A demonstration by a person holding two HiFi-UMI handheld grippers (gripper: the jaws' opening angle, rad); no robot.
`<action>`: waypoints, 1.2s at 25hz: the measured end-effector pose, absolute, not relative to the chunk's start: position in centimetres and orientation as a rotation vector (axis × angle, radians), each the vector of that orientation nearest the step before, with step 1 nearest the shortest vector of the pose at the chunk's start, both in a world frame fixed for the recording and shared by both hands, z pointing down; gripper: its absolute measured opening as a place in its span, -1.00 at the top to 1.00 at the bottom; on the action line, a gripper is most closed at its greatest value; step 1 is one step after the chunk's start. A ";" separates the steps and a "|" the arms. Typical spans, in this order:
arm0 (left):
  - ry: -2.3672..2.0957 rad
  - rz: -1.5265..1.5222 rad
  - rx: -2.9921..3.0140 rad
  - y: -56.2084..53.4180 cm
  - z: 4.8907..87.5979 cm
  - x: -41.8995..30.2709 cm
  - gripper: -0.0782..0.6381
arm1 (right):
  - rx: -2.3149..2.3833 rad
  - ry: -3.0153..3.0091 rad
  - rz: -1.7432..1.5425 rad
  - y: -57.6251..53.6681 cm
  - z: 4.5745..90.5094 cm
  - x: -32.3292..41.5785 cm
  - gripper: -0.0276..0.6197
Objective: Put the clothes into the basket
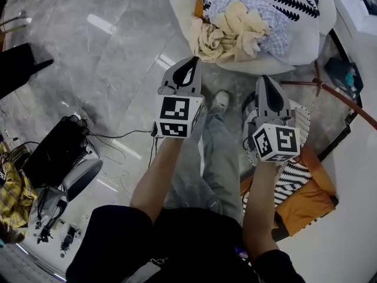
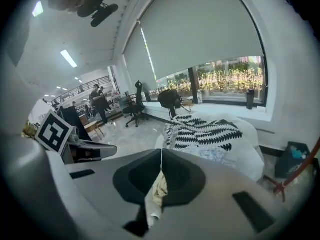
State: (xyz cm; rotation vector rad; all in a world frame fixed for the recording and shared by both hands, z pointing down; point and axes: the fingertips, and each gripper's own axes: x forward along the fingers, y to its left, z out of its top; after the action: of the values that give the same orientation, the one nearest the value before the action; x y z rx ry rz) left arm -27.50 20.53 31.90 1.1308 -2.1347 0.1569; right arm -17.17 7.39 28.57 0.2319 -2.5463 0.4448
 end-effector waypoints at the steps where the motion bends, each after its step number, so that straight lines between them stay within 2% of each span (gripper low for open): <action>1: -2.126 0.159 1.135 20.4 33.0 -27.4 0.75 | 0.234 -2.539 0.451 7.5 29.7 -17.2 0.88; 9: -2.010 0.209 1.201 20.4 42.4 -26.0 0.75 | 0.241 -2.507 0.465 7.9 38.9 -18.8 0.88; 19: -1.871 0.236 1.265 20.1 51.8 -26.2 0.74 | 0.225 -2.452 0.390 6.8 46.1 -21.9 0.87; 21: -1.837 0.248 1.284 19.5 53.4 -26.5 0.60 | 0.225 -2.425 0.367 6.3 47.8 -22.5 0.86; 22: -1.819 0.255 1.290 19.3 54.2 -26.7 0.50 | 0.223 -2.408 0.360 6.1 48.7 -22.8 0.76; 23: -1.802 0.262 1.293 19.1 55.0 -26.8 0.41 | 0.221 -2.392 0.357 5.9 49.6 -23.1 0.52; 24: -1.787 0.271 1.294 18.9 55.8 -27.0 0.37 | 0.221 -2.377 0.352 5.7 50.4 -23.4 0.42; 30: -1.705 0.378 1.289 18.9 61.1 -27.5 0.15 | 0.256 -2.313 0.279 4.3 54.5 -24.7 0.22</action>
State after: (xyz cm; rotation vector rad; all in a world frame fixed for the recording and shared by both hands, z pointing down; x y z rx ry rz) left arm -27.46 18.86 61.11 1.2886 -1.7048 0.3779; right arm -24.70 4.35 54.46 0.2555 -2.3129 0.2786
